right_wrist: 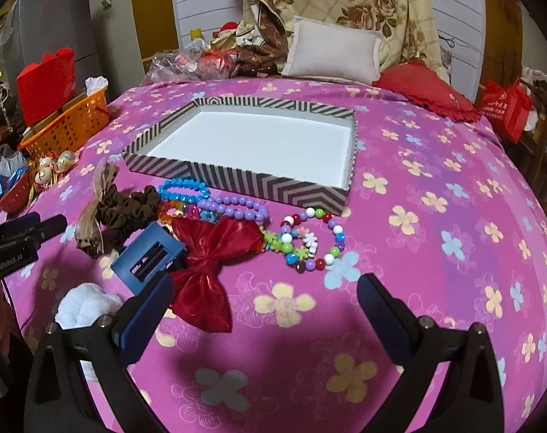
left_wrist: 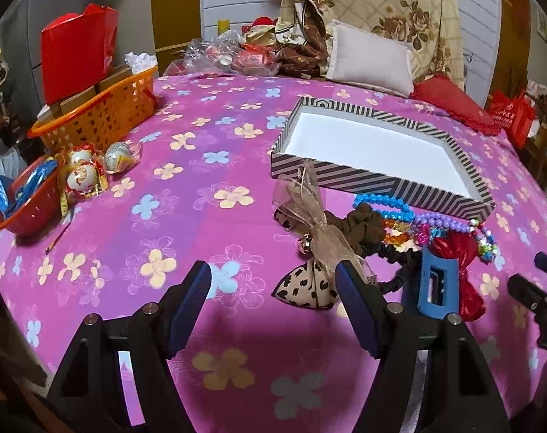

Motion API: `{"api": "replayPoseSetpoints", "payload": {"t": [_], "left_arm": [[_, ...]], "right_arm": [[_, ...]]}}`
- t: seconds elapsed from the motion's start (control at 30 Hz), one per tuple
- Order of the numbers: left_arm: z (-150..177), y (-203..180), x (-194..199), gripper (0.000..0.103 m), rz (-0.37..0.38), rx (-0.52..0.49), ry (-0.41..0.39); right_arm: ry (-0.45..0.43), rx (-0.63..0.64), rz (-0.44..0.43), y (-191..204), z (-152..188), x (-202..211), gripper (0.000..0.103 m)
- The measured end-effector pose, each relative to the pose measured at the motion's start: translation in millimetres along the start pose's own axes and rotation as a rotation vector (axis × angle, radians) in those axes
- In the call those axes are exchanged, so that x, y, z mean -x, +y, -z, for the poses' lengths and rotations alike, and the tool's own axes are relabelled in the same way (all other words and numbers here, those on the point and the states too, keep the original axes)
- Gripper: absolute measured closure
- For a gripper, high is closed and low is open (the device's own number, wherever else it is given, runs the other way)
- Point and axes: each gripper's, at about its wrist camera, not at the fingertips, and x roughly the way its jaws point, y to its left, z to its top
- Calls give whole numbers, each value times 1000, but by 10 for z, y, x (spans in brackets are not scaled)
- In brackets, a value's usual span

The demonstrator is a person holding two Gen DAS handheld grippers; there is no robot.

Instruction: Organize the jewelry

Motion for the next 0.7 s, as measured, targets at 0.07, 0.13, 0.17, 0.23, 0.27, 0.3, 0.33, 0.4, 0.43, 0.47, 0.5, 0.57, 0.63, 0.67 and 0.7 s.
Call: {"api": "replayPoseSetpoints", "payload": {"t": [0.07,0.13,0.17,0.23,0.27,0.3,0.33,0.4,0.43,0.47,0.5,0.57,0.63,0.67,0.7], "left_arm": [[-5,45,10,48,14,24,-7],[8,86,-16,48,30,39,-4],[11,95,-36,48,35,44,5],[15,96,-67,48,48,49,16],[25,77,-71,48,49,48,18],[24,67,-77,48,51,45,18],[22,59,-82,48,55,43,19],[15,49,-92,48,71,48,21],[11,45,-100,48,79,52,23],[8,40,-108,48,85,53,26],[5,34,-115,48,86,54,28],[18,16,-124,48,85,53,31],[17,7,-133,48,86,51,35],[16,4,-136,48,84,50,36],[15,2,-139,48,81,50,37]], "right_arm": [[-3,5,2,2,8,5,0],[-8,9,1,7,18,-3,0],[-9,10,1,9,21,-10,0],[-10,3,-6,3,25,-19,0],[-10,0,-8,1,32,-29,0],[-9,-2,-8,0,35,-40,0],[-7,-1,-4,1,36,-51,1],[-4,5,2,18,36,-74,2],[-2,10,5,28,37,-86,3],[0,15,10,39,39,-101,4],[3,20,13,46,46,-114,5],[11,28,11,63,52,-149,8],[19,29,5,66,53,-179,13],[21,28,1,72,58,-192,14],[24,28,-2,78,57,-206,14]]}}
